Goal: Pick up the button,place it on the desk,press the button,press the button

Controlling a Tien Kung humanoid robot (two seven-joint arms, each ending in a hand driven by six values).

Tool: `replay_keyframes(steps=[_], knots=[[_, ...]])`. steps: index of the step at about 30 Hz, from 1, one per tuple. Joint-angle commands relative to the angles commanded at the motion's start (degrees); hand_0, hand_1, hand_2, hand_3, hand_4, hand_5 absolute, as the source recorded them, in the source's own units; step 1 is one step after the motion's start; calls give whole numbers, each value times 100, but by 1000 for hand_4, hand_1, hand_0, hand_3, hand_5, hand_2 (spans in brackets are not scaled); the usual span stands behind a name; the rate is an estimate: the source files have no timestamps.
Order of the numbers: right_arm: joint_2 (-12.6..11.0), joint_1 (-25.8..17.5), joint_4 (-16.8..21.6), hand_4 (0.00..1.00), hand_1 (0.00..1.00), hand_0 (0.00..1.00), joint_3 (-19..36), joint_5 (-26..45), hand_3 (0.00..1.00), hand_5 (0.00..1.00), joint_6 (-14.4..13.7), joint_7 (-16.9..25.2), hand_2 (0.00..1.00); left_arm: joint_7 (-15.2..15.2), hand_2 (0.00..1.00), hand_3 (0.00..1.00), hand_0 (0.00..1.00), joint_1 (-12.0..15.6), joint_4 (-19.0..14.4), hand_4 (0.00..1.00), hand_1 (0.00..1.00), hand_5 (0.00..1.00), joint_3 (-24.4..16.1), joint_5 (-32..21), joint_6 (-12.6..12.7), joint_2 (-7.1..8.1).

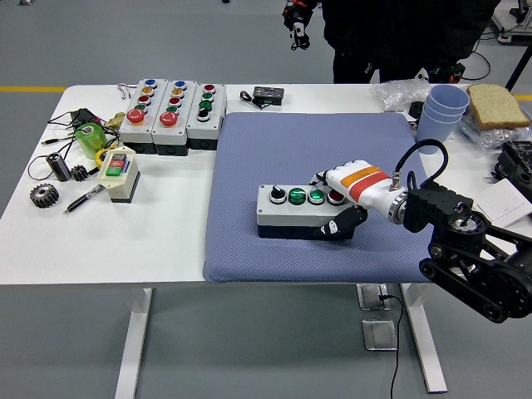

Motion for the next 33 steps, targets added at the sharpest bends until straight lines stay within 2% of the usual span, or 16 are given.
replay_keyframes(steps=[4, 5, 10, 11, 13, 16, 17, 20, 22, 23, 26, 28, 29, 33], knots=[[-31, -27, 78, 998, 672, 875, 55, 66, 849, 511, 65, -39, 789, -4, 678, 600, 627, 1, 0, 341, 662, 641, 5, -10, -1, -2], [-44, -34, 105, 998, 685, 890, 70, 71, 927, 459, 86, -45, 817, -7, 678, 599, 627, -2, 0, 341, 660, 641, 8, -20, -1, -1], [-130, -88, 276, 998, 685, 890, 188, 151, 927, 459, 236, -77, 817, -24, 678, 599, 627, -30, 0, 341, 660, 641, 28, -80, 4, 0], [-144, -97, 304, 998, 738, 910, 211, 170, 990, 443, 275, -87, 880, -26, 679, 599, 626, -34, 0, 340, 660, 642, 30, -89, 5, 0], [-180, -108, 357, 998, 738, 910, 237, 235, 990, 443, 346, -117, 880, -25, 679, 599, 626, -38, 0, 340, 660, 642, 25, -90, 7, 1], [-326, -234, 634, 998, 738, 910, 404, 389, 990, 443, 189, -113, 880, -28, 679, 599, 626, -41, 0, 340, 660, 642, 25, -86, 10, 1], [-339, -246, 667, 998, 776, 930, 422, 406, 991, 448, 171, -113, 874, -29, 679, 599, 625, -41, 0, 341, 660, 643, 27, -89, 10, 2], [-468, -516, 1108, 998, 776, 930, 834, 539, 991, 448, -130, -134, 874, -43, 679, 599, 625, -26, 0, 341, 660, 643, 17, -124, 11, 7], [-531, -725, 1556, 998, 776, 930, 1215, 583, 991, 448, -364, -298, 874, -36, 679, 599, 625, -25, 0, 341, 660, 643, -23, -65, 7, 4], [-567, -796, 1752, 998, 551, 788, 1331, 519, 877, 439, -450, -397, 681, -33, 678, 599, 625, -28, 0, 340, 660, 641, -29, -41, 5, 4], [-696, -939, 2182, 998, 551, 788, 1455, 273, 877, 439, -590, -685, 681, -29, 678, 599, 625, -32, 0, 340, 660, 641, -35, -18, 4, 2], [-799, -1019, 2412, 998, 551, 788, 1481, 228, 877, 439, -438, -783, 681, -32, 678, 599, 625, -31, 0, 340, 660, 641, -28, -27, 4, 1], [-878, -1073, 2529, 998, 2, 165, 1452, 198, 699, 435, -411, -871, 234, -35, 678, 598, 624, -29, 0, 340, 659, 641, -24, -41, 4, -1], [-1037, -1168, 2752, 998, 2, 165, 1296, 84, 699, 435, -142, -1116, 234, -48, 678, 598, 624, -15, 0, 340, 659, 641, 36, -105, 4, -3]])
